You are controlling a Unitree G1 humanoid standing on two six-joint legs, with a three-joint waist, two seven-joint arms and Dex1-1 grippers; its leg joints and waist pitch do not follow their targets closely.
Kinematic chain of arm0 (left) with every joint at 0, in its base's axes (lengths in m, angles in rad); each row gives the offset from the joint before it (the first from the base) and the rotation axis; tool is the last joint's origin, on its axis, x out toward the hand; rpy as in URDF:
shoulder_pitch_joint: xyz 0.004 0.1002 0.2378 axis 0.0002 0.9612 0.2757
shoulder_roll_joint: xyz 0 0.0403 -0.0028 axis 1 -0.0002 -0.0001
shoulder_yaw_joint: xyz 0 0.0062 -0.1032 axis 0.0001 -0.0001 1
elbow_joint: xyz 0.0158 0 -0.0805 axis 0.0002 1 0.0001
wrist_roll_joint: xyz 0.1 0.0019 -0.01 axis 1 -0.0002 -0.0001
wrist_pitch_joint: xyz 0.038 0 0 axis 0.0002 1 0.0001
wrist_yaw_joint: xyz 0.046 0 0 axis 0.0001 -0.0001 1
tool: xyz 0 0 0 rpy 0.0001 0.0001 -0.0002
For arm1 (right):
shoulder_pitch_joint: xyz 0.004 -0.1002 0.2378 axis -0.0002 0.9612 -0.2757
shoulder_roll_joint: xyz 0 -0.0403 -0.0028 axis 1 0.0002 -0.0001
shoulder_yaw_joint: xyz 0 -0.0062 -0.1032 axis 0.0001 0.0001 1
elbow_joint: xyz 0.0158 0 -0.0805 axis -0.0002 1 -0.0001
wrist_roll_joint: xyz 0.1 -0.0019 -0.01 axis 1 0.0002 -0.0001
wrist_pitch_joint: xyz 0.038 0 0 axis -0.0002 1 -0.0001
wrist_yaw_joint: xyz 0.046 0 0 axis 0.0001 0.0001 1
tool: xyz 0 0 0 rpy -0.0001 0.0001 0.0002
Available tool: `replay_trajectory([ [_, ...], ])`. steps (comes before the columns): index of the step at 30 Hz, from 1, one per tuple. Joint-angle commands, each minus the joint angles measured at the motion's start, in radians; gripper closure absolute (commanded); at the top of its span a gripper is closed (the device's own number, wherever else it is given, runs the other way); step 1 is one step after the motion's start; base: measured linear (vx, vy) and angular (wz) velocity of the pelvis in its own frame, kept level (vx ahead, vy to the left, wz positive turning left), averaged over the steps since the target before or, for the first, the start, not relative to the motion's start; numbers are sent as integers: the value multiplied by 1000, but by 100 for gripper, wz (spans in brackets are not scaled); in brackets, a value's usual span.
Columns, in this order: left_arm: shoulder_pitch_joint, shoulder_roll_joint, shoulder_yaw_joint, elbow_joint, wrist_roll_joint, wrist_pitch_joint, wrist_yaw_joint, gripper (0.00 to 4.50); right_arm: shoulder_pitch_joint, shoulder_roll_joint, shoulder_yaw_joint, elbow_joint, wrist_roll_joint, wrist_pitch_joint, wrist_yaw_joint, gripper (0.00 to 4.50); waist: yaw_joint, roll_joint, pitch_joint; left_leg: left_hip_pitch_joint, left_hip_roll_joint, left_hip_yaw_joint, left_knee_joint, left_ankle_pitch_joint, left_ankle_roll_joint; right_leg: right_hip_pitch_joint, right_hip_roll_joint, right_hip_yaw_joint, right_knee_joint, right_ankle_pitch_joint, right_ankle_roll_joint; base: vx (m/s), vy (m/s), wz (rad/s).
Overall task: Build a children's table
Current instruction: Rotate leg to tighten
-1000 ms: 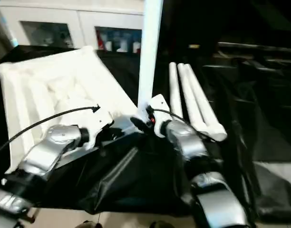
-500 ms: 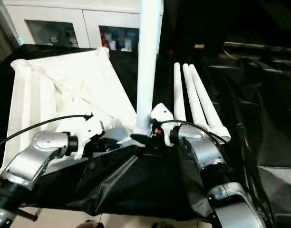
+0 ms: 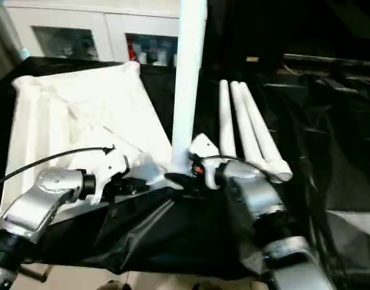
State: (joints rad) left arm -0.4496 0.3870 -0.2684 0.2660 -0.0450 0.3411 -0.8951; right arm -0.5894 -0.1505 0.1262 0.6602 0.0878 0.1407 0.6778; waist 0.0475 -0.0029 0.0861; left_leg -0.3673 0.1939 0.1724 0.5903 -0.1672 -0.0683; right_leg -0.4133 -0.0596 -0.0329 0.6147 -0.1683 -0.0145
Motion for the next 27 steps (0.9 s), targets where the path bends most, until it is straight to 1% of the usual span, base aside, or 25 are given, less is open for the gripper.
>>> replay_trajectory([
  [1,-22,-41,12,26,-9,9,51,450,-11,14,-69,105,-9,30,-189,174,2,5,-73,12,19,-8,-72,-294,-27,43,-66,34,-86,-393,-182,0,0,0],
  [2,-45,-66,11,59,13,9,102,450,-24,37,-82,139,-13,33,-267,174,1,6,-73,15,21,-8,-72,-306,-31,40,-66,34,-90,-399,-176,0,0,0],
  [4,-66,-90,13,91,31,16,154,450,-36,58,-89,169,-20,33,-336,174,1,5,-74,17,21,-8,-72,-310,-32,40,-65,34,-90,-388,-174,0,0,0],
  [5,-87,-117,17,119,43,22,202,450,-46,75,-91,193,-24,34,-387,174,1,6,-73,17,20,-7,-72,-314,-31,37,-64,35,-91,-383,-172,0,0,0],
  [6,-120,-167,26,161,51,34,271,450,-56,109,-86,216,-24,24,-421,174,-1,5,-73,16,19,-7,-72,-321,-30,39,-64,34,-92,-386,-173,0,0,0],
  [7,-133,-190,31,177,50,40,297,450,-59,124,-82,221,-23,16,-420,174,3,7,-74,18,18,-6,-70,-320,-29,36,-64,34,-94,-386,-170,0,0,0],
  [8,-142,-206,30,187,50,38,310,450,-61,139,-82,222,-17,12,-412,118,6,6,-75,23,19,-4,-69,-335,-23,32,-65,35,-97,-392,-169,0,0,0],
  [9,-147,-219,26,192,51,38,315,450,-64,155,-84,220,-7,13,-401,118,10,5,-74,23,18,-5,-69,-334,-19,34,-64,34,-97,-395,-166,0,0,0],
  [10,-151,-228,21,198,54,35,312,450,-71,167,-89,226,-3,10,-395,105,14,7,-74,20,20,-7,-72,-333,-15,36,-66,33,-96,-389,-164,0,0,0],
  [11,-152,-233,17,203,55,26,307,450,-80,175,-87,224,-6,3,-381,98,12,7,-75,17,21,-7,-73,-334,-14,38,-66,33,-95,-387,-162,0,0,0],
  [12,-152,-234,17,204,55,23,304,450,-82,177,-86,222,-7,1,-376,85,11,6,-75,11,21,-10,-76,-332,-13,43,-66,30,-94,-383,-156,0,0,0],
  [13,-152,-234,17,205,55,19,302,450,-84,176,-83,219,-10,-2,-369,70,11,6,-76,13,21,-10,-76,-332,-13,42,-67,30,-94,-378,-155,0,0,0],
  [14,-143,-224,14,199,52,5,278,450,-88,161,-73,210,-11,-8,-343,70,10,7,-76,12,21,-10,-76,-331,-12,42,-67,30,-93,-373,-158,0,0,0],
  [15,-136,-216,12,194,51,-5,262,450,-89,148,-67,206,-11,-11,-324,70,9,3,-76,11,21,-9,-76,-328,-10,43,-67,30,-94,-374,-158,0,0,0],
  [17,-117,-193,2,167,43,-27,211,450,-84,120,-53,184,-12,-13,-276,70,11,4,-76,10,21,-10,-76,-323,-3,44,-69,30,-94,-377,-159,0,0,0],
  [18,-106,-179,-3,153,37,-36,185,450,-82,103,-48,179,-19,-19,-253,70,11,2,-76,9,23,-10,-76,-322,0,44,-69,30,-94,-377,-161,0,0,0],
  [19,-94,-165,-7,138,30,-54,159,450,-79,84,-44,171,-26,-24,-231,70,11,1,-78,6,23,-11,-76,-309,1,48,-71,30,-91,-363,-164,0,0,0],
  [20,-84,-153,-10,123,22,-61,134,450,-76,70,-42,165,-32,-27,-213,70,10,0,-78,5,23,-8,-74,-294,6,47,-71,32,-91,-349,-168,0,0,0],
  [21,-59,-121,-16,83,6,-54,82,450,-63,33,-34,133,-34,-26,-151,70,12,4,-78,7,24,-9,-74,-288,5,46,-72,32,-89,-341,-172,0,0,0],
  [22,-55,-117,-17,76,3,-52,75,450,-61,28,-33,128,-35,-26,-141,70,13,3,-80,3,25,-8,-73,-265,11,51,-72,32,-84,-306,-181,0,0,0],
  [23,-38,-91,-22,51,-5,-47,37,450,-48,-1,-21,100,-36,-29,-86,70,14,4,-79,6,26,-5,-73,-261,17,46,-69,32,-85,-290,-192,0,0,0],
  [24,-32,-82,-25,44,-6,-47,24,450,-42,-13,-15,88,-37,-32,-64,70,14,4,-80,6,26,-5,-72,-260,17,48,-68,32,-83,-284,-196,0,0,0],
  [25,-32,-82,-25,44,-6,-47,24,450,-42,-13,-15,88,-37,-32,-64,70,17,6,-82,5,27,-5,-71,-239,19,51,-68,31,-79,-255,-203,0,0,0],
  [26,-15,-52,-32,26,-11,-53,-14,450,-25,-43,-1,51,-32,-31,-4,70,16,9,-81,6,28,-4,-71,-236,19,48,-67,32,-78,-239,-207,0,0,0],
  [27,3,-19,-38,7,-16,-58,-56,450,-6,-77,11,10,-24,-31,66,70,16,6,-83,4,28,-4,-71,-225,21,53,-65,30,-74,-208,-212,0,0,0],
])
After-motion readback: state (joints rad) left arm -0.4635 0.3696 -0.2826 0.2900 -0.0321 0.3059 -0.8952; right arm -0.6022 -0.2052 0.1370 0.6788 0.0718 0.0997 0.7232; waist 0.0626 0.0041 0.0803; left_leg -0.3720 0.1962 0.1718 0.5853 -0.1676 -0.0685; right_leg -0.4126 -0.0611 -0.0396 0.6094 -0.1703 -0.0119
